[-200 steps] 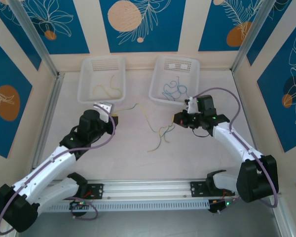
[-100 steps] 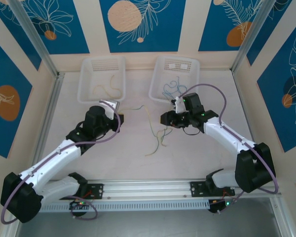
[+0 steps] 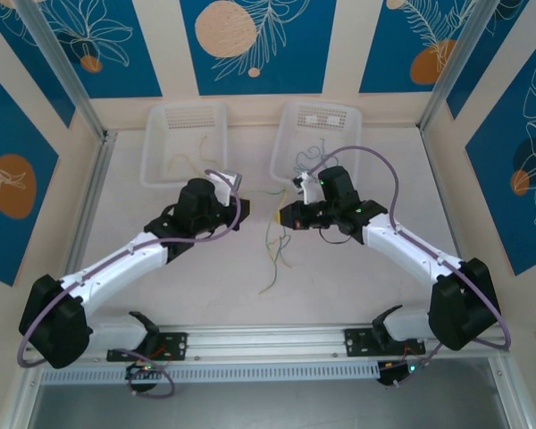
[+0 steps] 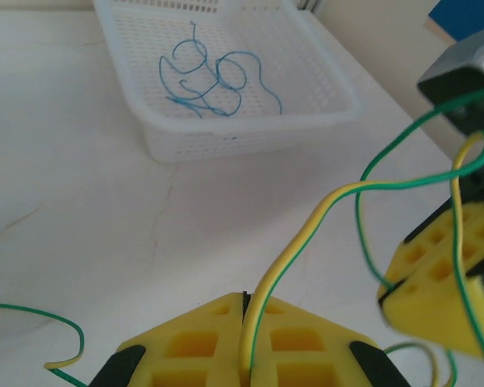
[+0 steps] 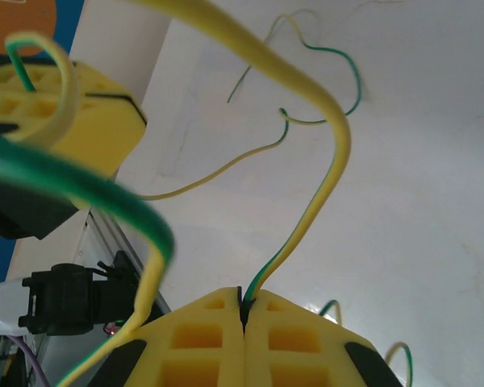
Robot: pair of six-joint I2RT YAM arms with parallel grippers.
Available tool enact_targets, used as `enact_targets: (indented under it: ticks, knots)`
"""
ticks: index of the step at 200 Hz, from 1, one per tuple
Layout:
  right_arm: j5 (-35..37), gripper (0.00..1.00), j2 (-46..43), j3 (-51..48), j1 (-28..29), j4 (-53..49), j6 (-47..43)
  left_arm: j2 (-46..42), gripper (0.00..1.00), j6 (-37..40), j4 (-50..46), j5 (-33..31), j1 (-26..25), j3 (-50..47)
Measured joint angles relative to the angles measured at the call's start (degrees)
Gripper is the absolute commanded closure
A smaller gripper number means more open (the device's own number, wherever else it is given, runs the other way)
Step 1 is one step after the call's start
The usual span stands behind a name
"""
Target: Untangle the cables
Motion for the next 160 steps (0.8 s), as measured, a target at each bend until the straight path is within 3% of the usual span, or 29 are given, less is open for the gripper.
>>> enact_targets:
  ticks: [8,27,58,160]
  knots:
    - [0.3,1.0,0.0,0.0,0.9,0.4,-0.2,0.1,0.76,-0.9,0.4,0.3,-0.1,0.3]
    - [1.4,1.0,0.0,0.1,3.1,0.7,-1.4,0.4,0.63,-2.5,1.7,1.5,-0.4,0.7]
    - [3.1,1.0,0.0,1.4,5.1,0.9,-3.1,2.6,0.53,-3.7,2.9,4.3,-1.8,2.1]
    - [4.1,1.0,1.4,2.9,8.2,0.1,-8.7,3.8,0.51,-3.9,5.4,5.3,-2.1,2.5]
